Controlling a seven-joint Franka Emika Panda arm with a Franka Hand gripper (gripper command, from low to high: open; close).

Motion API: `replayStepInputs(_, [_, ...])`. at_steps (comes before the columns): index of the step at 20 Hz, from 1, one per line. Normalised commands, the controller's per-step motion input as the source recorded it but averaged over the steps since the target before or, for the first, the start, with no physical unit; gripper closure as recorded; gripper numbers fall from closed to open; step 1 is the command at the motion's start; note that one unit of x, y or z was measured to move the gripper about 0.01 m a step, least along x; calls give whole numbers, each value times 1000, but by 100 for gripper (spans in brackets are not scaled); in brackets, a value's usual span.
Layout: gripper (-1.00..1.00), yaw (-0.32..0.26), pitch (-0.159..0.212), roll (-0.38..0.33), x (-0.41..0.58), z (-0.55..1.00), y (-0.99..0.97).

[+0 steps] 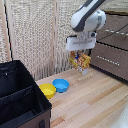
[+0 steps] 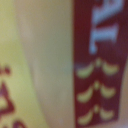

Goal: Kindly direct your grabber toward the cereal bar. Delicately grip the cereal bar using your grabber. Transport the clutched cereal bar to the rear part of the organizer. Set the cereal bar down and place it in the rear section of the organizer.

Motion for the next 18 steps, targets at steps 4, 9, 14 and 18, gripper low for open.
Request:
replayStepInputs(4, [100,5,100,-9,281,900,165])
replayStepInputs(9, [100,2,136,0,250,894,284])
replayStepInputs(14, [100,-14,78,1,59,654,598])
replayStepInputs(18, [100,-61,16,0,4,278,837])
